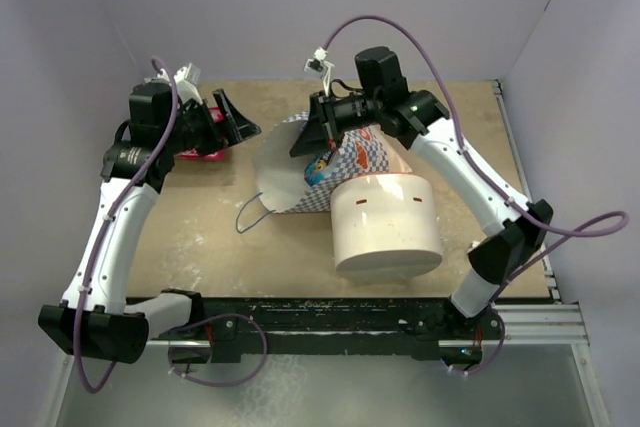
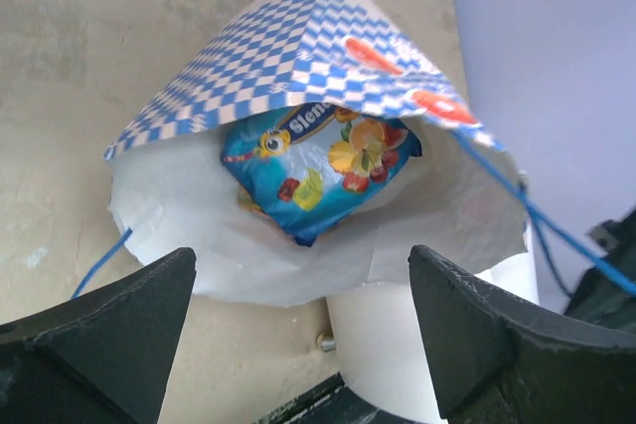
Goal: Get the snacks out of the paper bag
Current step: Adjust the paper bag at the center of the board.
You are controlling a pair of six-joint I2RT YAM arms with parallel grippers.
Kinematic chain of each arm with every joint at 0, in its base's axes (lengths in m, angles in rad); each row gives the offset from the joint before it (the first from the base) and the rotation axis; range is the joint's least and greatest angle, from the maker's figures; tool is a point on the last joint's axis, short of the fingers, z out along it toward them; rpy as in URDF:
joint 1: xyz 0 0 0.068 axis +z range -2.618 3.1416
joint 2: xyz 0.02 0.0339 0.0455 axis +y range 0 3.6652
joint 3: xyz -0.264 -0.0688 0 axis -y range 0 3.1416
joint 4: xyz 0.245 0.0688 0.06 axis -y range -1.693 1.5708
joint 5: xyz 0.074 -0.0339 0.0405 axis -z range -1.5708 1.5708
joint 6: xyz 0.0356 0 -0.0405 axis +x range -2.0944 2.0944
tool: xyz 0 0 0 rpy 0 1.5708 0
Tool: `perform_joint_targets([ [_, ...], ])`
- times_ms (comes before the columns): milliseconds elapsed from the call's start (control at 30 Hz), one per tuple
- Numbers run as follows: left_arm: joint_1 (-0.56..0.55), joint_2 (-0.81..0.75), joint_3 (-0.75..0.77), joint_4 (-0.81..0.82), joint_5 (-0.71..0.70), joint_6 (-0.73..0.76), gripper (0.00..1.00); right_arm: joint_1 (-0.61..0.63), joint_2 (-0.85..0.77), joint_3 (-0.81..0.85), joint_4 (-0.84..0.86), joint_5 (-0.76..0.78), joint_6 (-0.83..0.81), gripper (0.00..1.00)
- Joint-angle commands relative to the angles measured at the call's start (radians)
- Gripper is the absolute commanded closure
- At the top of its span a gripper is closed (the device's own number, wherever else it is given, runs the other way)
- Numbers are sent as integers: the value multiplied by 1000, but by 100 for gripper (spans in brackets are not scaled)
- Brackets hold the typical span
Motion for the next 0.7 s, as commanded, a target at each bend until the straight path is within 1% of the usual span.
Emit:
perform_joint_targets([
  [0,-6,-31,-32,-65,-11,49,9,-10,-141,-62,93,-14,17,100],
  [67,-7,-45,-61,-54,22,54,10,-11,-162,-73,37,105,-14,100],
  [133,-10,-77,-122,-7,63,44,11,-11,-164,-67,3,162,-32,100],
  [200,-24,-113,-166,28,91,33,11,-11,-163,-40,-45,265,-43,100],
  [333,-88,-156,-233,71,82,19,13,-12,-164,38,-143,437,-85,100],
  [400,-141,-162,-259,101,49,22,16,-12,-163,71,-195,498,-110,100],
  [467,-224,-151,-274,132,-18,43,20,-14,-163,103,-233,533,-141,100],
  [533,-309,-112,-268,131,-93,63,26,-14,-170,122,-249,560,-164,100],
  [567,-335,-87,-257,129,-114,70,29,-15,-176,125,-252,569,-182,100],
  [667,-403,-12,-244,183,-148,99,34,-17,-208,116,-254,638,-253,100],
])
